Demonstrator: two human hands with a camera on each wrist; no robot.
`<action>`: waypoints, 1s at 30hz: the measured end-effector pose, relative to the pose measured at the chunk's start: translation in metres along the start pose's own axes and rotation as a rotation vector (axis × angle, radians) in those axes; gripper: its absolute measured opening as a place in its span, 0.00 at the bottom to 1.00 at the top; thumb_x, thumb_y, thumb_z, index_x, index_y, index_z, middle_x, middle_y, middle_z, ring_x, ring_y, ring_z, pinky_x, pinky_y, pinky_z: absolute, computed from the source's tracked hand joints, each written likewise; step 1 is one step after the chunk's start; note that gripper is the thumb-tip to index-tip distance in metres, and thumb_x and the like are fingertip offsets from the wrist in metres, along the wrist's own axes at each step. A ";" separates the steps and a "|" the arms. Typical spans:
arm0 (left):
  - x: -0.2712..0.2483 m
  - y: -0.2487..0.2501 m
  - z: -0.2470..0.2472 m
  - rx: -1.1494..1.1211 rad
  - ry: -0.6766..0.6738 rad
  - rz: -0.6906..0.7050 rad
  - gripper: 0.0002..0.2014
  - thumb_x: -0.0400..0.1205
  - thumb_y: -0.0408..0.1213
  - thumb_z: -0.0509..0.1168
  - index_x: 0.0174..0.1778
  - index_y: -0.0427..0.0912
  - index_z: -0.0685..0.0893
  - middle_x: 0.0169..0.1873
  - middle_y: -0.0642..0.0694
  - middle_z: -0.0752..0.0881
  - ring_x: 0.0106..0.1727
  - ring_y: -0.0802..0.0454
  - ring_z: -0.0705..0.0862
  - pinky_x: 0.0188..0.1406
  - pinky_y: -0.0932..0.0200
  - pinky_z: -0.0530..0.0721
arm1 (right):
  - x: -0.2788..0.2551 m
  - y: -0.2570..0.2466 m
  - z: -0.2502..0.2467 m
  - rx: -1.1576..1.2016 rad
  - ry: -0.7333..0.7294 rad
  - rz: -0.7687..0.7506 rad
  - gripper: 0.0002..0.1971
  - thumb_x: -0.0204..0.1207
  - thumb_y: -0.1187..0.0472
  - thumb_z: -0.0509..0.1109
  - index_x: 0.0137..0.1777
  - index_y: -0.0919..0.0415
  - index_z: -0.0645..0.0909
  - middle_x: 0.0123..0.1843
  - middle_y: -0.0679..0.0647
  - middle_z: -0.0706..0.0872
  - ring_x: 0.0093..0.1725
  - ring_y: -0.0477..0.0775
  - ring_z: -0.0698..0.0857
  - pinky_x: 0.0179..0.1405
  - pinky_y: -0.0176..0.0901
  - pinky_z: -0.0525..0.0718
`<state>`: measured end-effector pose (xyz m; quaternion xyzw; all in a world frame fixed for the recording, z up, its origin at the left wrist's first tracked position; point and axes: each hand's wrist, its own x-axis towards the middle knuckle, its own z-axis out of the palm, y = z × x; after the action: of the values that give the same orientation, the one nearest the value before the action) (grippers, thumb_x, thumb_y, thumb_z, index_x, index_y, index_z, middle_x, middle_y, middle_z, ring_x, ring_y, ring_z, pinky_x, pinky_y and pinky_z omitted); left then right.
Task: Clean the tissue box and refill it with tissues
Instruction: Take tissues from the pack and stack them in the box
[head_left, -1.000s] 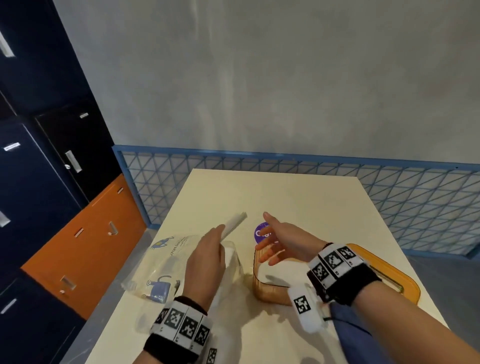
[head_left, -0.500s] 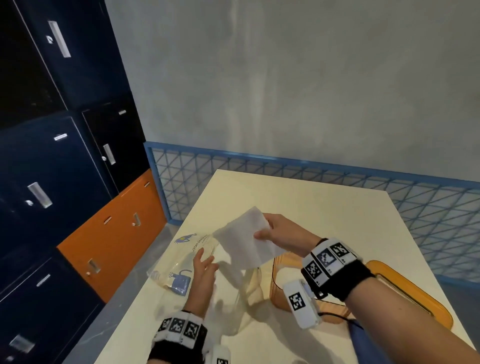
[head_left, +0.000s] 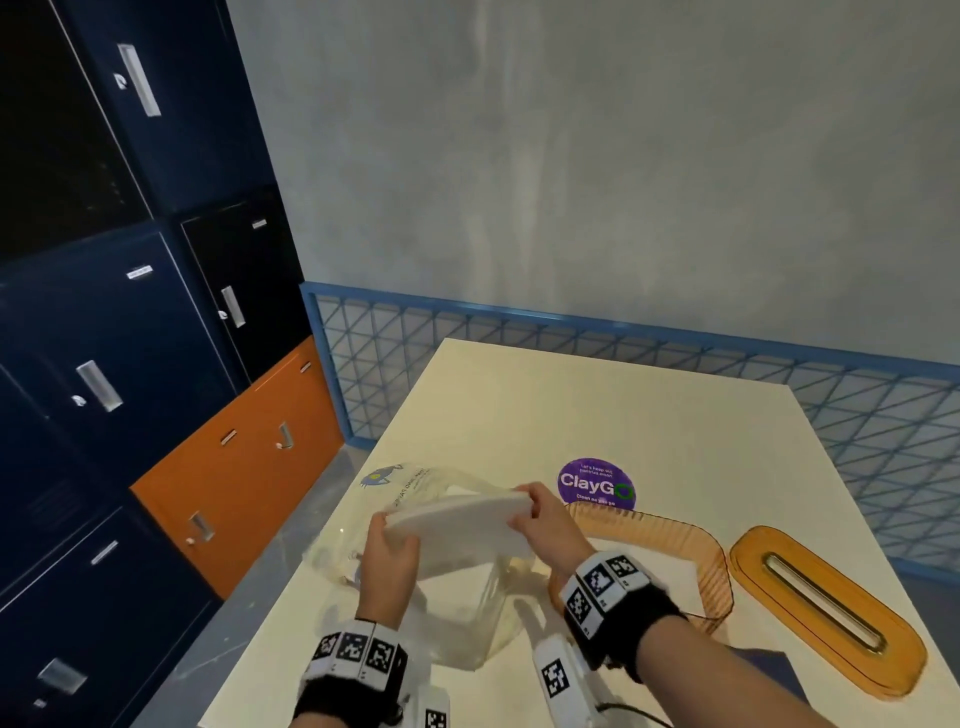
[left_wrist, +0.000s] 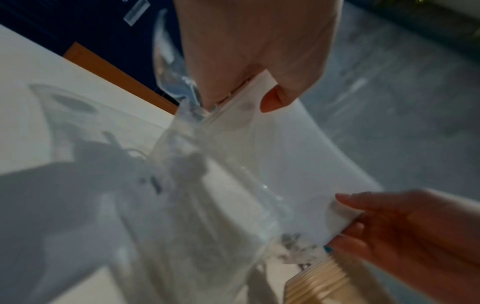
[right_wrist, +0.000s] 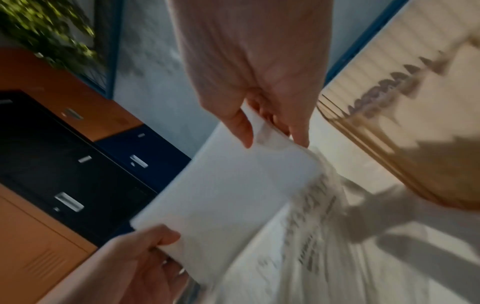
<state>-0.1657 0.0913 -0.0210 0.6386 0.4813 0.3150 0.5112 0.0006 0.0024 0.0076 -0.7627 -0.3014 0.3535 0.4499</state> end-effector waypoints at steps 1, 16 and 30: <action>-0.001 -0.006 0.003 0.054 0.002 -0.023 0.17 0.79 0.31 0.58 0.64 0.34 0.73 0.53 0.37 0.82 0.58 0.38 0.80 0.54 0.53 0.76 | 0.001 0.007 0.006 -0.053 0.010 0.029 0.15 0.76 0.72 0.61 0.62 0.63 0.73 0.54 0.56 0.79 0.54 0.55 0.78 0.54 0.47 0.78; 0.003 0.041 0.025 -0.005 0.054 0.181 0.03 0.84 0.29 0.57 0.49 0.35 0.75 0.38 0.45 0.79 0.39 0.47 0.77 0.36 0.57 0.74 | -0.006 -0.012 -0.041 0.071 0.190 -0.007 0.08 0.80 0.66 0.64 0.58 0.61 0.77 0.50 0.55 0.83 0.50 0.55 0.82 0.45 0.43 0.82; -0.014 0.059 0.163 0.631 -0.453 0.199 0.12 0.82 0.30 0.56 0.62 0.37 0.74 0.56 0.39 0.86 0.57 0.41 0.84 0.46 0.57 0.78 | -0.043 0.071 -0.145 -0.374 0.359 0.398 0.16 0.79 0.62 0.63 0.65 0.68 0.77 0.62 0.62 0.84 0.64 0.61 0.82 0.54 0.41 0.76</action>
<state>-0.0079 0.0206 -0.0091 0.8611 0.3654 0.0510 0.3500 0.1039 -0.1287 0.0051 -0.9263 -0.1221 0.2327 0.2700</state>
